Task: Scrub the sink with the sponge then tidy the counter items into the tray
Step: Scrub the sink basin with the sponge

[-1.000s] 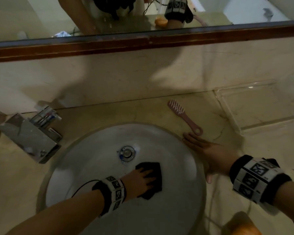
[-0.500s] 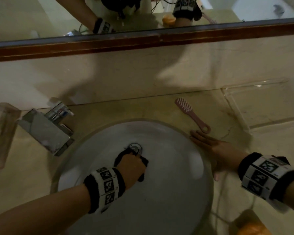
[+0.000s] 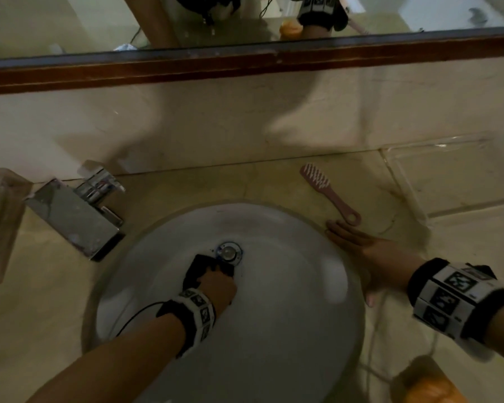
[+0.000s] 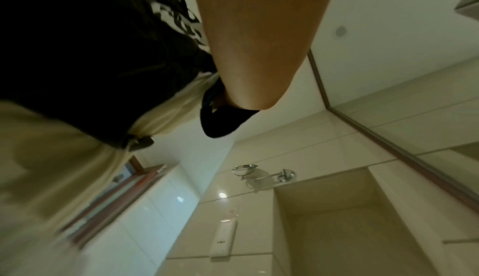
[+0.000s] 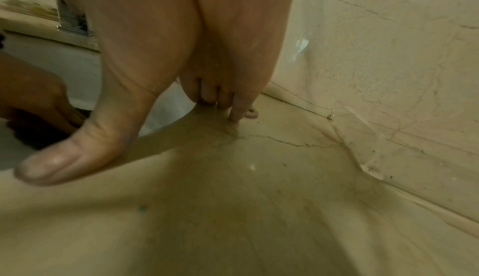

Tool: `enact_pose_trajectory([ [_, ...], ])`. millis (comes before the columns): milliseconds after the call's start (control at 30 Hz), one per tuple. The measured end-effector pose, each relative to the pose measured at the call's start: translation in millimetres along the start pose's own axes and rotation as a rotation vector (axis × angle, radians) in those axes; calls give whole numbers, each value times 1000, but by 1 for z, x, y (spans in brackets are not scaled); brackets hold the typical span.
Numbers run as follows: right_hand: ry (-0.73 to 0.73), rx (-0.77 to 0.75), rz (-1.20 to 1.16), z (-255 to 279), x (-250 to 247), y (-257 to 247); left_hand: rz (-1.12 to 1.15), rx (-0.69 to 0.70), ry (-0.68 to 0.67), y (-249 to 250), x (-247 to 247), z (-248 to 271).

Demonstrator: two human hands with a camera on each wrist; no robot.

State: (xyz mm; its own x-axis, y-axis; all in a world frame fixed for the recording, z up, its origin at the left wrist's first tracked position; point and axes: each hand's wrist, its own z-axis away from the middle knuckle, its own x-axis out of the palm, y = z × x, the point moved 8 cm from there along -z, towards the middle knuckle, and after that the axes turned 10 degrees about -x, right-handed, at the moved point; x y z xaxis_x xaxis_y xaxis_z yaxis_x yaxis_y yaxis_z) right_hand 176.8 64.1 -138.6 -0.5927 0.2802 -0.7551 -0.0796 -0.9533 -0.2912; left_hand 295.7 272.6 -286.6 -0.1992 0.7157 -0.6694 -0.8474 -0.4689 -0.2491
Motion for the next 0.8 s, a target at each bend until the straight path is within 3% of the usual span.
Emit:
enact_pose_trajectory([
  [100, -6, 12, -7, 1, -3, -2, -33, 6, 72, -4, -30, 0],
  [167, -11, 16, -13, 2, -4, -3, 53, -28, 21, -7, -35, 3],
  [233, -31, 24, 5, 3, -3, -4, 130, -74, 68, -16, -42, 8],
  [367, -41, 34, 26, 3, -4, -5, 307, 82, 57, 7, -38, 22],
  [567, -42, 51, 27, 4, -6, -9, 126, 131, -159, 53, -1, 43],
  [700, -51, 54, 23, 3, -5, -9, 121, 66, -2, 35, -35, 41],
  [800, -42, 60, 47, 3, -5, -9, 216, -49, 26, 16, -56, 20],
])
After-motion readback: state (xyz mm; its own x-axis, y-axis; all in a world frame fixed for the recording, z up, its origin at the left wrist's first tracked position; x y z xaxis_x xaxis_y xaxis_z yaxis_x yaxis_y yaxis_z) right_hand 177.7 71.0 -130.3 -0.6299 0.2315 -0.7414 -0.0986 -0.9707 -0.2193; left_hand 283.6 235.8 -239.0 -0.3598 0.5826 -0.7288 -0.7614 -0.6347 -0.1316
